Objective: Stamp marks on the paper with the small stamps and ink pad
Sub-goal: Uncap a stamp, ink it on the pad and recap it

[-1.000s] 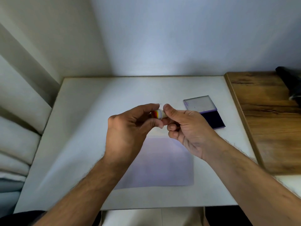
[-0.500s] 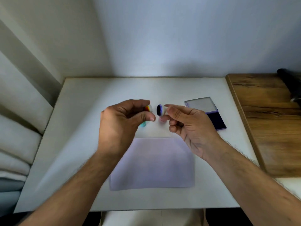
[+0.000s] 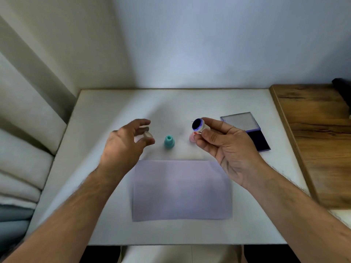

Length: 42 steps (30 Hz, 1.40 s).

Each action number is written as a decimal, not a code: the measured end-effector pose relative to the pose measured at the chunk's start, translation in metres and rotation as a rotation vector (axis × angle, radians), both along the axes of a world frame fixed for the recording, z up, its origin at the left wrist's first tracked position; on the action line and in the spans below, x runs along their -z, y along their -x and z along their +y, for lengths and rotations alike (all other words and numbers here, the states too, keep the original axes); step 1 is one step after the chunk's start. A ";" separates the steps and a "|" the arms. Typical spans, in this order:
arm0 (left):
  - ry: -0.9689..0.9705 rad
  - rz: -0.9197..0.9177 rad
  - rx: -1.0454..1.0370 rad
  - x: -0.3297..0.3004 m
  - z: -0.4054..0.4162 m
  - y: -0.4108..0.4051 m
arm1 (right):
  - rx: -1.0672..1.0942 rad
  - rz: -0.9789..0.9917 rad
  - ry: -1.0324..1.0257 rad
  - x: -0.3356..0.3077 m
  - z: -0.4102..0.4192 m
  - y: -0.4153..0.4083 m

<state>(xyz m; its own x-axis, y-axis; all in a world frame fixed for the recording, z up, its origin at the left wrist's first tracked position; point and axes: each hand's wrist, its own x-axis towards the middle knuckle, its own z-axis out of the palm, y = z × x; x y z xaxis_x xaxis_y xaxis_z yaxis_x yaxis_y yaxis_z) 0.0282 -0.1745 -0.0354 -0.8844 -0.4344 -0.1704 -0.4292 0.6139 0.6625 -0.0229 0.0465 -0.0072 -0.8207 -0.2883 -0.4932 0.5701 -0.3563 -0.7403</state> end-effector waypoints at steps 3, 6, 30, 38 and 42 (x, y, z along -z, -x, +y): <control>0.232 -0.090 0.113 0.010 -0.001 -0.001 | -0.028 0.000 0.072 -0.001 -0.001 -0.001; 0.394 -0.056 0.166 0.017 0.000 -0.001 | -0.063 0.019 0.127 -0.003 -0.001 -0.003; 0.307 0.136 0.085 -0.003 0.015 -0.007 | -0.062 0.061 0.053 -0.003 0.002 -0.005; 0.309 0.371 0.218 -0.017 0.055 -0.014 | 0.036 0.500 -1.041 0.007 0.044 0.006; 0.391 0.411 0.366 -0.009 0.068 -0.014 | -0.089 0.658 -1.378 0.006 0.069 0.008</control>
<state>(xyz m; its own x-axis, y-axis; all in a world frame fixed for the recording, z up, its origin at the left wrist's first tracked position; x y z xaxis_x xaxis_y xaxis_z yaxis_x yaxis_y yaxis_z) 0.0423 -0.1064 -0.0262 -0.9457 -0.0560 0.3202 0.0913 0.8997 0.4269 -0.0308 0.1155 -0.0135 -0.9996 0.0166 0.0230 0.0003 0.8155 -0.5787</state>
